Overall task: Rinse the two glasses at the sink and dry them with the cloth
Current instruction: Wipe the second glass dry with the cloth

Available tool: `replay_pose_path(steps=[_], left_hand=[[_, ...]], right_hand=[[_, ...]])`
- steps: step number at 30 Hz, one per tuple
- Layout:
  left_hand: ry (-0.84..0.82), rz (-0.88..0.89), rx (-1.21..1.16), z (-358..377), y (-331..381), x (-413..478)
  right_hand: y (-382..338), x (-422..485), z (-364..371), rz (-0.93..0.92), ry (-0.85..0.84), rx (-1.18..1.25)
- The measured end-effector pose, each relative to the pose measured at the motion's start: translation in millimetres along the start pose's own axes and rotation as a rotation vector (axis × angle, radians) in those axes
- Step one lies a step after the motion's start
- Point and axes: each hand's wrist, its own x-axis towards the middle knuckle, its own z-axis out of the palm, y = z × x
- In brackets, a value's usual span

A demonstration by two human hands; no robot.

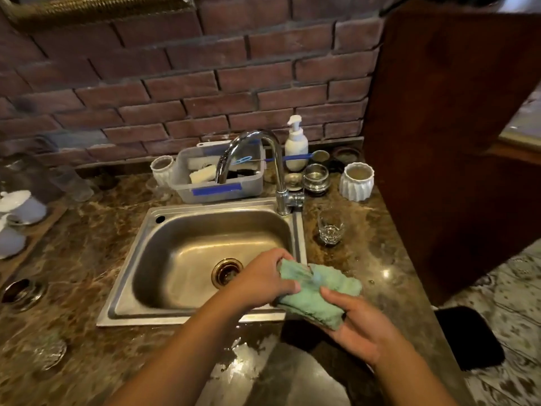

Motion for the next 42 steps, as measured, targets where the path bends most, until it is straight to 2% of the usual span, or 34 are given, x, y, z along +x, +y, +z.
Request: replay_pose_path(steps=[2,4,7,11,16,20,23,33,36,39,42], left_hand=[[0.022,0.006,0.028,7.2,16.2,11.1],[-0.024,0.017,-0.040,15.4,30.1,24.3],[-0.100,0.121,0.004,29.1,43.0,50.5],[-0.084,0.201,0.299,40.8,54.5,97.4],[0.024,0.273,0.686,46.3,67.6,155.8],[-0.066,0.217,0.846,52.1,66.9,187.8],[-0.140,0.188,0.946,57.4,63.2,204.9],[-0.149,0.184,0.958,61.7,59.7,219.8],[-0.164,0.184,0.953,60.4,61.4,224.9],[-0.127,0.152,0.827,56.3,56.8,221.1],[-0.116,0.110,0.660,46.7,56.7,204.5]], right_hand=[[-8.6,-6.8,-7.2,-0.068,-0.011,0.071],[-17.4,-8.3,-17.2,-0.083,-0.012,0.140],[-31.1,-2.7,-29.7,-0.112,0.040,0.145],[-52.3,12.2,-48.3,-0.163,0.203,0.199],[-70.5,20.4,-70.1,-0.216,0.247,0.239],[-75.9,30.7,-92.7,-0.214,0.361,0.291],[-80.6,34.5,-103.9,-0.212,0.427,0.237],[-99.3,41.0,-83.9,-0.333,0.458,0.055],[-102.8,52.3,-85.3,-0.363,0.517,0.095],[-106.7,61.8,-83.6,-0.403,0.574,0.060],[-105.2,60.7,-69.1,-0.485,0.583,-0.152]])
